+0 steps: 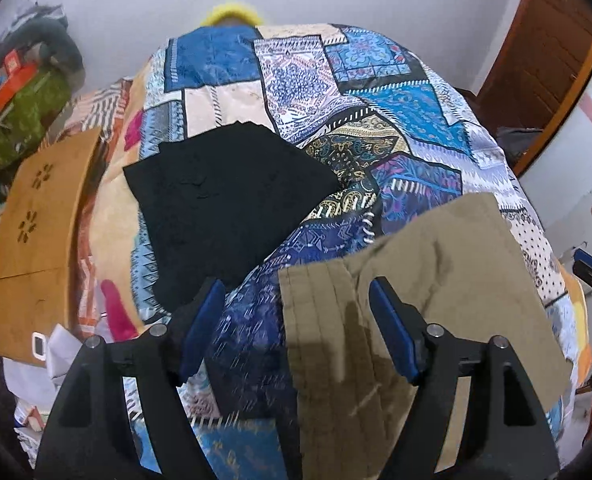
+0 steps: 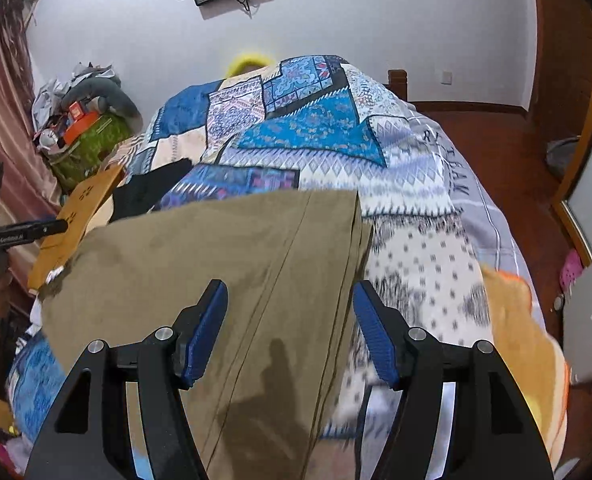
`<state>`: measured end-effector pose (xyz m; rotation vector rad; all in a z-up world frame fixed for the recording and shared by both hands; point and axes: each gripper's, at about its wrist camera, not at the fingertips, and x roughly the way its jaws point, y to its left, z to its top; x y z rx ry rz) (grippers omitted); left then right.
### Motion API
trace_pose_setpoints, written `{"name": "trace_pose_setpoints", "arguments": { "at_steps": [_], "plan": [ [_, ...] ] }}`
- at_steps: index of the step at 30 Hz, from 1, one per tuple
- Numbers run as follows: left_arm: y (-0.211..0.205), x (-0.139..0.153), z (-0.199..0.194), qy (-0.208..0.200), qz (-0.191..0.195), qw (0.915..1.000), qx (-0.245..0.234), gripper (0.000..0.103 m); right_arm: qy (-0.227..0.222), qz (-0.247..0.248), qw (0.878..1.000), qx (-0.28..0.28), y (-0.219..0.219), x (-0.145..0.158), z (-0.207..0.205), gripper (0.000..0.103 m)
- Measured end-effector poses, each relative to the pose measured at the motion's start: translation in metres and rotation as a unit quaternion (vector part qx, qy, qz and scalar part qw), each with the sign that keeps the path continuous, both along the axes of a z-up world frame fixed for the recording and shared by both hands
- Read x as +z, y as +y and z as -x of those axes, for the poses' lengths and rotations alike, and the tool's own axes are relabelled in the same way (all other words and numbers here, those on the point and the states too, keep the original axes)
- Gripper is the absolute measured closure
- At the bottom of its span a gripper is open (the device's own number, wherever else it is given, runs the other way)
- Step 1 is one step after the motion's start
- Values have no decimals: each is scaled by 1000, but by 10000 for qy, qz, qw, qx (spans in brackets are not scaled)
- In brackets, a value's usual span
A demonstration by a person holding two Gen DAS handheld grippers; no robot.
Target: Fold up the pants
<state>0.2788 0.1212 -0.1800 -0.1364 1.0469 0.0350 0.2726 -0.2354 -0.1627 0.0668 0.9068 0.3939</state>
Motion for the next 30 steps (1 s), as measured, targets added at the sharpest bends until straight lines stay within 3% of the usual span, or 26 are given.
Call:
{"name": "trace_pose_setpoints", "arguments": {
  "at_steps": [9,16,20,22,24,27,30],
  "plan": [
    [-5,-50,-39,583,107,9981,-194,25,666,-204,9975,-131,-2,-51,-95,42],
    [1,-71,-40,559,408,9975,-154,20,1137,-333,9923,-369,-2,-91,-146,42],
    [9,-76,-38,509,645,9966,34,20,1410,-209,9890,-408,1,-114,-158,62],
    [15,-78,-38,482,677,9964,176,20,1313,-22,9907,-369,5,-117,-157,68],
    [15,-78,-38,442,556,9971,266,20,1238,281,9910,-418,9,-119,-154,83],
    [10,-77,-39,402,167,9984,362,20,1301,269,9898,-506,9,-123,-153,85],
    [8,-71,-39,422,28,9982,428,20,1303,580,9888,-447,15,-119,-153,86]
  ]
}}
